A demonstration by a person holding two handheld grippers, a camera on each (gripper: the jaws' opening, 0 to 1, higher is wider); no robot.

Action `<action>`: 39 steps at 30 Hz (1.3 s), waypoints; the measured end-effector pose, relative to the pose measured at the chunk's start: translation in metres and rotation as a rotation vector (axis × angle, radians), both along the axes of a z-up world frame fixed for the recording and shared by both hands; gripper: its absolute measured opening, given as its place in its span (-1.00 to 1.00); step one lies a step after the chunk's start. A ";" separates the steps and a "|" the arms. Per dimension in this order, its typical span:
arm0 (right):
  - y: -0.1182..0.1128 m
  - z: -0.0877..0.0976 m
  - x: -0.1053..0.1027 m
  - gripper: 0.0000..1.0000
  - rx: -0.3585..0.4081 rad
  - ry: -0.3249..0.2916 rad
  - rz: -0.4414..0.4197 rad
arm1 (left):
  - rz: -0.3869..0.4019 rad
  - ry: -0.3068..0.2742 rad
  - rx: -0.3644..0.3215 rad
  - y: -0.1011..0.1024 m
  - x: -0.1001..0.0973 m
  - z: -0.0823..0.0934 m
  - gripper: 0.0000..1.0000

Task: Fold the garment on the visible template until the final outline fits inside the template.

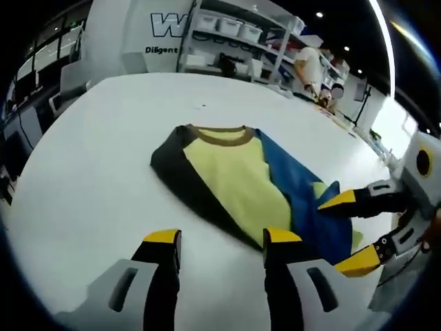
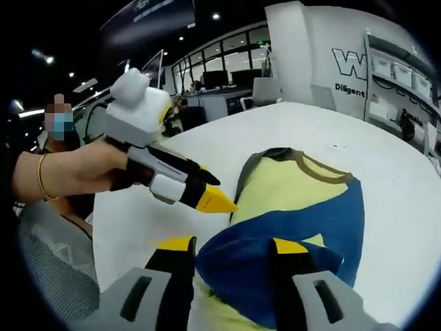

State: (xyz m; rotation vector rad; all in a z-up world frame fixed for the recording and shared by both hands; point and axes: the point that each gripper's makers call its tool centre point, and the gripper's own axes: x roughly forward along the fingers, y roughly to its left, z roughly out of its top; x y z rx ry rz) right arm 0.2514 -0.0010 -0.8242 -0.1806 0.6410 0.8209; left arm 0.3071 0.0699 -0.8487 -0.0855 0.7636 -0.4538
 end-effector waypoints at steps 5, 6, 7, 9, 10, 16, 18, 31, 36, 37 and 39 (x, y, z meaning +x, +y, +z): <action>-0.006 -0.001 0.005 -0.65 -0.057 -0.037 -0.026 | 0.001 0.012 -0.018 -0.006 0.002 -0.004 -0.40; -0.007 -0.001 0.005 -0.75 -0.063 -0.042 -0.028 | 0.002 0.011 -0.019 -0.007 0.002 -0.004 -0.42; -0.007 -0.001 0.005 -0.83 -0.070 -0.045 -0.024 | 0.002 0.007 -0.020 -0.008 0.002 -0.004 -0.46; -0.009 -0.001 0.006 -0.87 -0.084 -0.052 -0.027 | -0.004 0.011 -0.024 -0.010 0.002 -0.005 -0.56; -0.007 0.000 0.005 -0.88 -0.076 -0.050 -0.024 | -0.003 0.020 -0.037 -0.012 0.001 -0.006 -0.59; -0.012 -0.002 0.006 -1.00 -0.097 -0.054 -0.035 | 0.005 0.033 -0.059 -0.016 0.000 -0.008 -0.78; -0.012 -0.002 0.006 -1.00 -0.101 -0.053 -0.035 | -0.004 0.044 -0.078 -0.019 -0.002 -0.009 -1.00; -0.018 0.001 0.006 -1.00 -0.116 -0.053 -0.047 | 0.010 0.034 -0.080 -0.015 -0.004 -0.008 -1.00; -0.025 0.011 0.007 -1.00 -0.118 -0.072 -0.061 | 0.020 0.025 -0.095 -0.014 -0.004 -0.003 -1.00; -0.025 0.011 0.007 -1.00 -0.118 -0.073 -0.063 | 0.021 0.022 -0.099 -0.013 -0.004 -0.001 -1.00; -0.029 0.015 0.009 -1.00 -0.116 -0.078 -0.074 | 0.021 0.018 -0.104 -0.012 -0.004 0.002 -1.00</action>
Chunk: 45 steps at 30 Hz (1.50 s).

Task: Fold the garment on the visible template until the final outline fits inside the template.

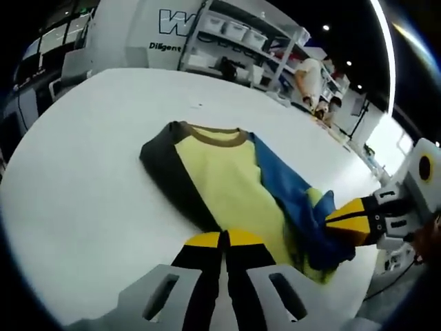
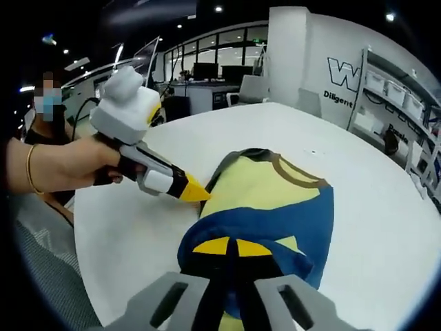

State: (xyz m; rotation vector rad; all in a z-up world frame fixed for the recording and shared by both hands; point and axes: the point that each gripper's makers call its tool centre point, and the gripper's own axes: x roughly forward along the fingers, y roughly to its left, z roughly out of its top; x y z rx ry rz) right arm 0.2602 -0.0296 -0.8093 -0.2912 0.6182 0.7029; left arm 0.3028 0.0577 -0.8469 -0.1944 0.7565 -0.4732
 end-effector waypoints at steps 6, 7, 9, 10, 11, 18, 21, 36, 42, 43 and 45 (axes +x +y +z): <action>-0.017 0.009 0.007 -1.00 -0.003 -0.016 -0.053 | 0.011 -0.009 -0.024 0.004 0.000 0.010 -1.00; -0.019 0.011 0.008 -1.00 -0.003 -0.018 -0.060 | 0.014 -0.012 -0.031 0.006 0.000 0.013 -1.00; -0.027 0.013 0.010 -1.00 -0.005 -0.024 -0.079 | 0.015 -0.019 -0.031 0.007 0.000 0.015 -1.00; -0.029 0.014 0.011 -1.00 -0.007 -0.027 -0.085 | 0.014 -0.020 -0.030 0.007 -0.001 0.015 -1.00; -0.033 0.016 0.012 -1.00 -0.010 -0.030 -0.096 | 0.015 -0.019 -0.026 0.008 -0.001 0.014 -1.00; -0.064 0.021 0.023 -1.00 -0.040 -0.047 -0.175 | 0.020 -0.026 -0.023 0.016 -0.005 0.020 -1.00; -0.082 0.022 0.028 -1.00 -0.060 -0.049 -0.212 | 0.016 -0.025 -0.020 0.021 -0.006 0.023 -1.00; -0.138 0.023 0.045 -1.00 -0.141 -0.046 -0.288 | 0.006 -0.010 0.010 0.040 -0.010 0.023 -1.00; -0.156 0.022 0.049 -1.00 -0.166 -0.042 -0.309 | 0.009 -0.012 0.021 0.044 -0.011 0.024 -1.00; -0.160 0.022 0.049 -1.00 -0.173 -0.044 -0.317 | 0.010 -0.012 0.023 0.045 -0.011 0.024 -1.00; -0.167 0.022 0.050 -1.00 -0.180 -0.042 -0.329 | 0.009 -0.013 0.029 0.047 -0.011 0.024 -1.00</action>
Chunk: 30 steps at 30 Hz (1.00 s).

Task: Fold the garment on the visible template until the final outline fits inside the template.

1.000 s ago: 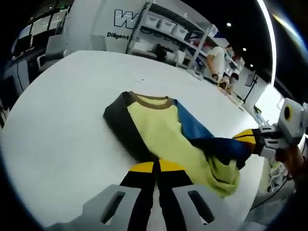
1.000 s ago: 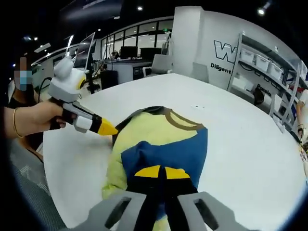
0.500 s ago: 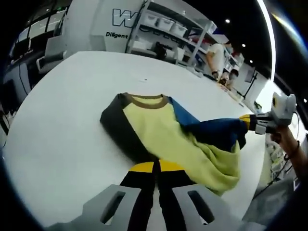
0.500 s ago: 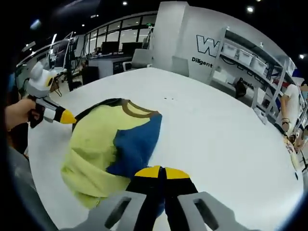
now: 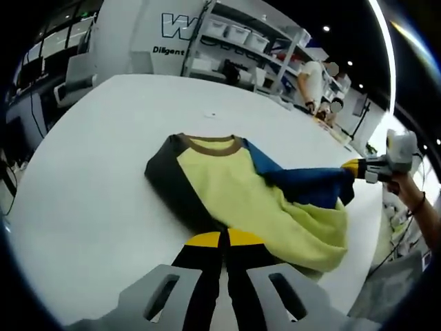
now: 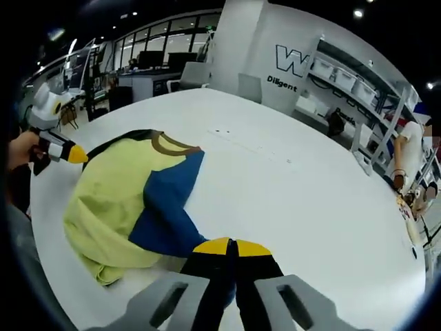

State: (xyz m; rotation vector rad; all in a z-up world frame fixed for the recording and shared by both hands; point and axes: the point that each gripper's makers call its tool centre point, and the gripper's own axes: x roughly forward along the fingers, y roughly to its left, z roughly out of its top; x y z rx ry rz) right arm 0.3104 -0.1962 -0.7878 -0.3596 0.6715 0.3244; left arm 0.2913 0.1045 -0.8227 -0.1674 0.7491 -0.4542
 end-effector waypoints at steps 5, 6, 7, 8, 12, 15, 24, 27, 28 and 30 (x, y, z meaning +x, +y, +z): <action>-0.020 -0.004 0.002 -1.00 -0.023 0.009 -0.041 | 0.006 0.001 0.009 0.006 -0.001 0.000 -1.00; -0.025 -0.005 0.003 -1.00 -0.034 0.012 -0.051 | 0.008 0.001 0.012 0.008 -0.001 0.000 -1.00; -0.029 -0.006 0.003 -1.00 -0.039 0.013 -0.058 | 0.009 0.002 0.013 0.009 -0.001 0.000 -1.00; -0.033 -0.006 0.004 -1.00 -0.041 0.017 -0.067 | 0.010 0.002 0.013 0.011 -0.001 0.000 -1.00; -0.050 -0.009 0.003 -1.00 -0.074 0.020 -0.107 | 0.018 0.009 0.014 0.018 -0.001 -0.001 -1.00; -0.061 -0.012 0.001 -1.00 -0.092 0.028 -0.123 | 0.025 0.007 0.014 0.023 -0.002 -0.002 -1.00; -0.091 -0.015 0.004 -1.00 -0.160 0.040 -0.153 | 0.037 0.010 0.020 0.032 -0.002 -0.003 -1.00; -0.099 -0.018 0.007 -1.00 -0.150 0.045 -0.166 | 0.039 0.014 0.009 0.032 -0.002 -0.004 -1.00; -0.102 -0.020 0.008 -1.00 -0.152 0.048 -0.170 | 0.039 0.014 0.008 0.032 -0.002 -0.003 -1.00; -0.107 -0.023 0.010 -1.00 -0.152 0.056 -0.177 | 0.034 0.013 0.005 0.032 -0.002 -0.003 -1.00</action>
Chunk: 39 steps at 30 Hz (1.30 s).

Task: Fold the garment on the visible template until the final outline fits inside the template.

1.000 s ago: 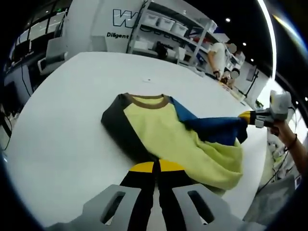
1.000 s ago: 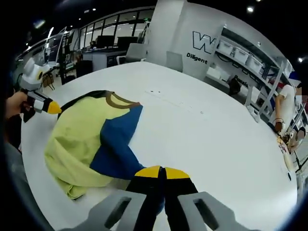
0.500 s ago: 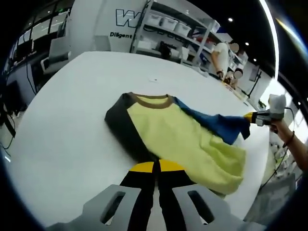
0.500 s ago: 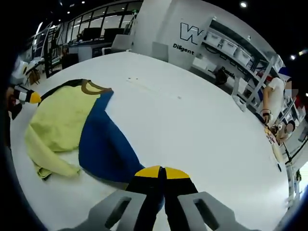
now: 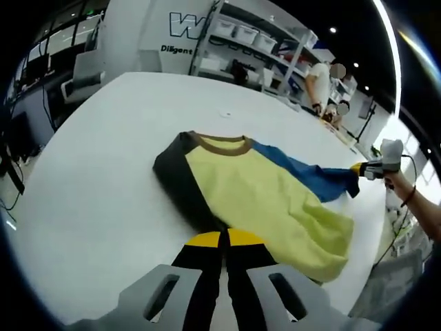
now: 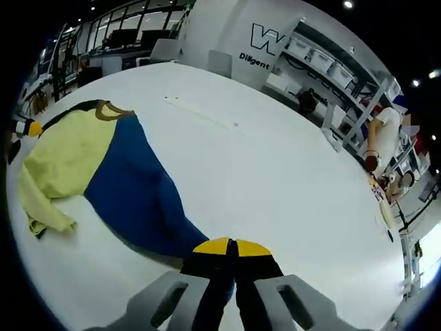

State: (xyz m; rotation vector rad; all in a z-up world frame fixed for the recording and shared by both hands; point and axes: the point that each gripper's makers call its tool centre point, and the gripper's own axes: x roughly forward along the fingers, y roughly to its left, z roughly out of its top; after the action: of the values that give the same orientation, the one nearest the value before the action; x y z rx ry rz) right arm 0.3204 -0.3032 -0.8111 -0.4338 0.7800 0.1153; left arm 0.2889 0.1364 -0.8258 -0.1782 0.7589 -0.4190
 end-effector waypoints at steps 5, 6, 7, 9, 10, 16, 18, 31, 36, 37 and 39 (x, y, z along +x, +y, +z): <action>-0.009 -0.010 0.003 -1.00 0.000 0.024 -0.020 | 0.009 0.008 -0.025 0.000 0.000 0.001 -1.00; -0.010 -0.012 0.003 -1.00 -0.004 0.030 -0.022 | 0.012 0.008 -0.035 0.000 0.000 0.002 -1.00; -0.012 -0.014 0.003 -1.00 -0.006 0.031 -0.023 | 0.014 0.010 -0.038 0.000 0.000 0.002 -1.00; -0.016 -0.019 0.005 -1.00 -0.017 0.041 -0.025 | 0.021 0.015 -0.048 0.001 0.000 0.002 -1.00; -0.016 -0.020 0.005 -1.00 -0.019 0.042 -0.026 | 0.023 0.018 -0.049 0.003 0.000 0.001 -1.00; -0.027 -0.030 0.013 -1.00 -0.027 0.059 -0.045 | 0.018 0.015 -0.052 0.007 -0.003 0.003 -1.00; -0.029 -0.031 0.014 -1.00 -0.032 0.057 -0.049 | 0.018 0.018 -0.048 0.009 -0.004 0.003 -1.00; -0.046 -0.035 0.026 -1.00 -0.049 0.067 -0.080 | 0.032 0.030 -0.011 0.033 -0.003 0.001 -1.00; -0.052 -0.036 0.030 -1.00 -0.051 0.066 -0.091 | 0.037 0.034 -0.001 0.042 0.001 0.002 -1.00; -0.053 -0.036 0.032 -1.00 -0.052 0.067 -0.091 | 0.037 0.034 0.000 0.044 0.002 0.002 -1.00; -0.053 -0.037 0.032 -1.00 -0.055 0.069 -0.091 | 0.039 0.039 0.005 0.047 0.003 0.002 -1.00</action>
State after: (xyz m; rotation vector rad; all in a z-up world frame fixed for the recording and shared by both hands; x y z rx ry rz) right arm 0.3525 -0.3565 -0.8480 -0.4473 0.8707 0.0241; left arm 0.2919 0.1837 -0.8237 -0.1965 0.7937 -0.3776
